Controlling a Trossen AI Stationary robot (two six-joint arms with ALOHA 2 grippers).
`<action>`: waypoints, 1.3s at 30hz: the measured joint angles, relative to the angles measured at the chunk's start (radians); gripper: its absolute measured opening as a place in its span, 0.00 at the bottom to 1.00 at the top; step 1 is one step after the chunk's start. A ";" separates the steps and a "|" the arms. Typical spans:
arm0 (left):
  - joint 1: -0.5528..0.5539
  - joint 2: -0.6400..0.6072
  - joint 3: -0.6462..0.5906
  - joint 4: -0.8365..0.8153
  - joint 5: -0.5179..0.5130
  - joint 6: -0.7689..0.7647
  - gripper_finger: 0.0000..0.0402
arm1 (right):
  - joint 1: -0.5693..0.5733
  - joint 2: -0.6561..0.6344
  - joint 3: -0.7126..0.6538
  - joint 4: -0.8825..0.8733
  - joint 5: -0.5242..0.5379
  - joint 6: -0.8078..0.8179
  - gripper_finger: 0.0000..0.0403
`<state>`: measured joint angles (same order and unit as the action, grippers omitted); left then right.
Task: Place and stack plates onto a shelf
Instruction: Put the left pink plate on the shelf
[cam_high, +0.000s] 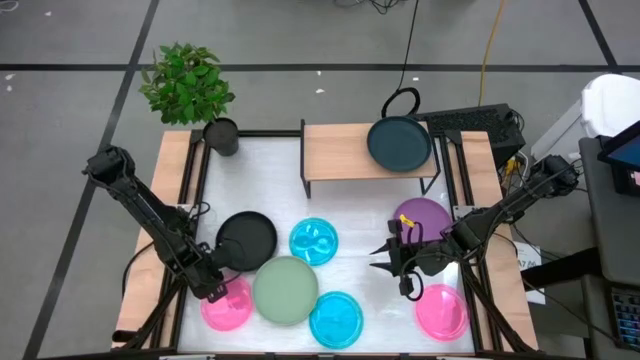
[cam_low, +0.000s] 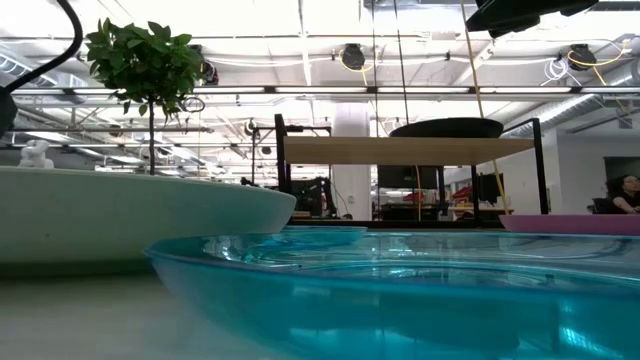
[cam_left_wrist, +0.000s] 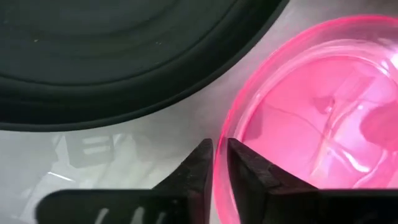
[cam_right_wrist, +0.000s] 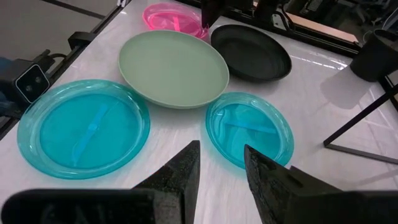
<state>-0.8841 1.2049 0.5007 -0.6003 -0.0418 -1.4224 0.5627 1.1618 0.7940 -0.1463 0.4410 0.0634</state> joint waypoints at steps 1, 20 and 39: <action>0.000 0.000 0.000 0.000 0.000 0.004 0.08 | 0.000 0.000 0.000 0.000 0.000 0.000 0.27; 0.000 -0.253 0.058 -0.178 0.046 0.048 0.00 | 0.000 0.000 0.000 0.000 0.000 0.001 0.27; 0.302 -0.282 0.487 -0.498 -0.306 0.466 0.00 | 0.002 0.000 0.000 0.000 -0.002 0.003 0.27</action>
<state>-0.5816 0.9234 0.9873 -1.0983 -0.3476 -0.9565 0.5644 1.1618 0.7937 -0.1467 0.4393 0.0666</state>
